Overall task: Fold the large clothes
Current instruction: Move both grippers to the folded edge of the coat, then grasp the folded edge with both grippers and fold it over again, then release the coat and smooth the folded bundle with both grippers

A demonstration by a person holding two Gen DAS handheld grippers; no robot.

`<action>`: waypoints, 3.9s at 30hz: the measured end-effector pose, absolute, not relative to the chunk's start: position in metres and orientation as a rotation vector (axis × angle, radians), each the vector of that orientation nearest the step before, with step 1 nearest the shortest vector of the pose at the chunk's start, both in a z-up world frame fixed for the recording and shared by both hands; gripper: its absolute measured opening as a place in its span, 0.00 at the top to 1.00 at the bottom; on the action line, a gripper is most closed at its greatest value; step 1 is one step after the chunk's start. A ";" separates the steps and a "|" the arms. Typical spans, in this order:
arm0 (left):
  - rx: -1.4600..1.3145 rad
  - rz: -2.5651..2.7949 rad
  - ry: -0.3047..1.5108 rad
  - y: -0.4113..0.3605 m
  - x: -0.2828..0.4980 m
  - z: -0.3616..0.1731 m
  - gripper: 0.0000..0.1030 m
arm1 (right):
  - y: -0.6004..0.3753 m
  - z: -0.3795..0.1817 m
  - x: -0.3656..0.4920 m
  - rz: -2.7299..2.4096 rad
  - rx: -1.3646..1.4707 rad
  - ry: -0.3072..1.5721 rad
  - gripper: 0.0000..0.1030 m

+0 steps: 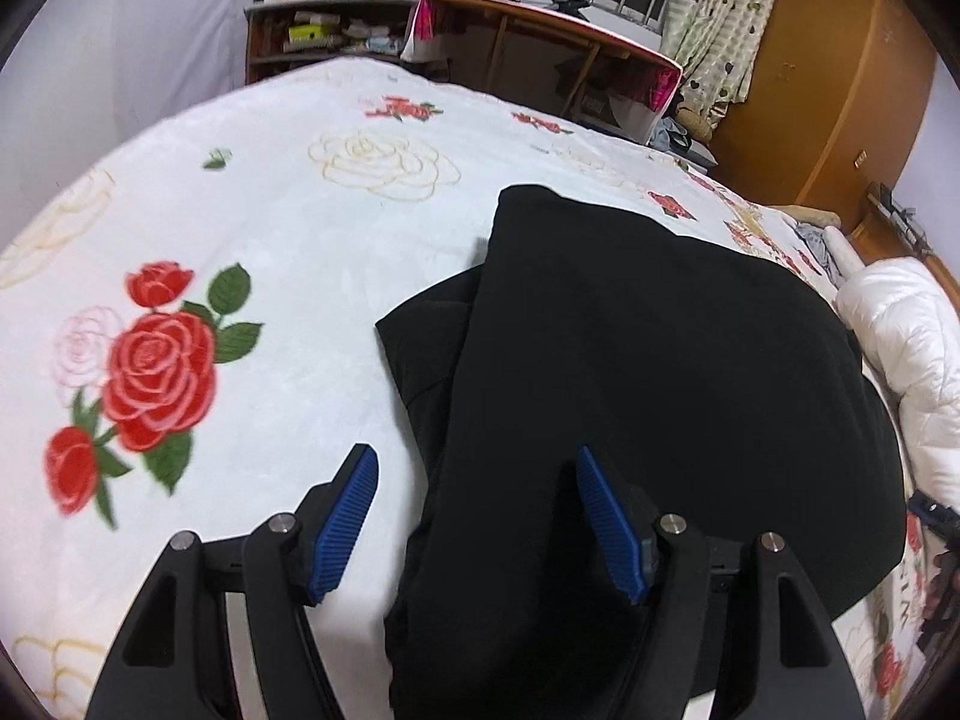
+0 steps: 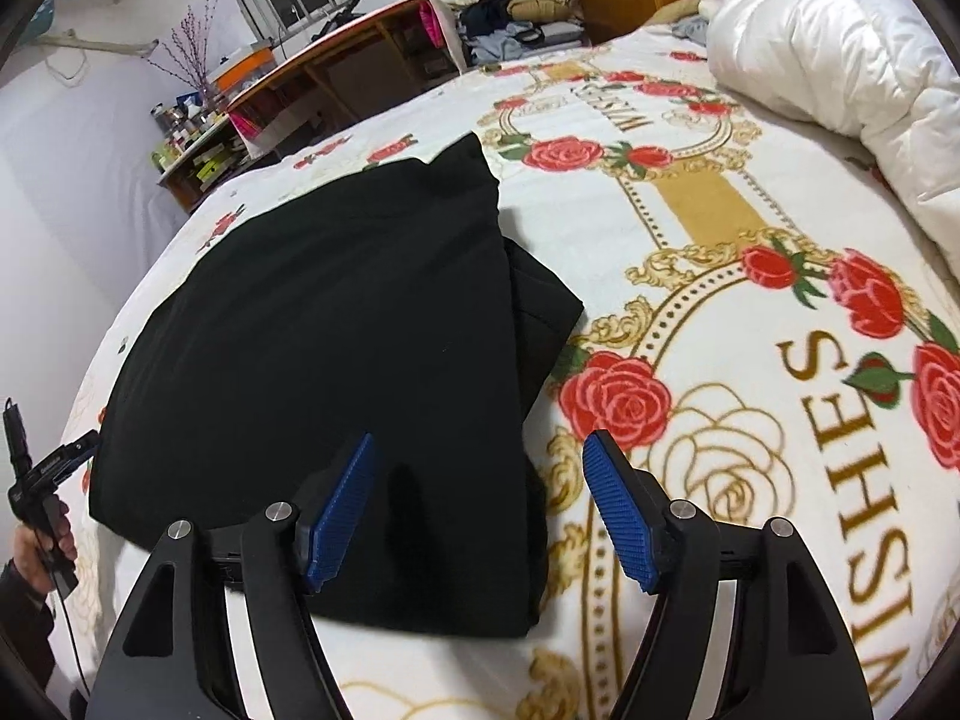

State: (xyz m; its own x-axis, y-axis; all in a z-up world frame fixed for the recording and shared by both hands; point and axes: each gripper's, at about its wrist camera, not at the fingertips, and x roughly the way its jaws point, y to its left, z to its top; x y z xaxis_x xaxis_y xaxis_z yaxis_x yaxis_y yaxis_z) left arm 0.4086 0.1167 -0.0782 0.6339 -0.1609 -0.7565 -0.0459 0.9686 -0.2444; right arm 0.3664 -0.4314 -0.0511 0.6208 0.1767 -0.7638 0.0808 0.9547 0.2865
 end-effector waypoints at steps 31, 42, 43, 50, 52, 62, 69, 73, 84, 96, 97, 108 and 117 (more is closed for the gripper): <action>-0.525 -0.103 0.878 0.120 0.464 -0.132 0.11 | -0.445 -0.116 0.458 0.258 0.522 0.963 0.13; -0.458 -0.051 0.870 0.101 0.460 -0.123 0.46 | -0.428 -0.107 0.469 0.306 0.498 0.969 0.57; -0.455 -0.046 0.869 0.100 0.460 -0.121 0.52 | -0.428 -0.105 0.469 0.305 0.498 0.969 0.58; -0.427 -0.018 0.851 0.094 0.454 -0.090 0.70 | -0.428 -0.083 0.460 0.273 0.482 0.946 0.71; -0.413 -0.021 0.842 0.093 0.452 -0.080 0.72 | -0.428 -0.075 0.455 0.270 0.483 0.935 0.72; -0.375 -0.065 0.780 0.094 0.421 -0.016 0.73 | -0.415 -0.020 0.415 0.290 0.454 0.878 0.73; -0.411 -0.079 0.766 0.103 0.366 0.007 0.73 | -0.412 0.014 0.355 0.300 0.457 0.848 0.73; -0.408 -0.094 0.764 0.103 0.327 0.015 0.73 | -0.412 0.023 0.311 0.294 0.472 0.841 0.73; -0.396 -0.119 0.774 0.102 0.243 0.001 0.73 | -0.414 0.013 0.213 0.268 0.523 0.854 0.73; -0.440 -0.041 0.901 0.112 0.223 -0.076 0.66 | -0.425 -0.059 0.198 0.177 0.580 0.991 0.62; -0.452 -0.037 0.909 0.114 0.224 -0.081 0.63 | -0.426 -0.063 0.198 0.162 0.575 1.002 0.55; -0.424 -0.076 0.905 0.122 0.205 -0.057 0.53 | -0.442 -0.027 0.174 0.055 0.519 0.948 0.42; -0.396 -0.081 0.764 0.112 0.205 -0.013 0.54 | -0.387 0.012 0.197 0.126 0.327 0.851 0.42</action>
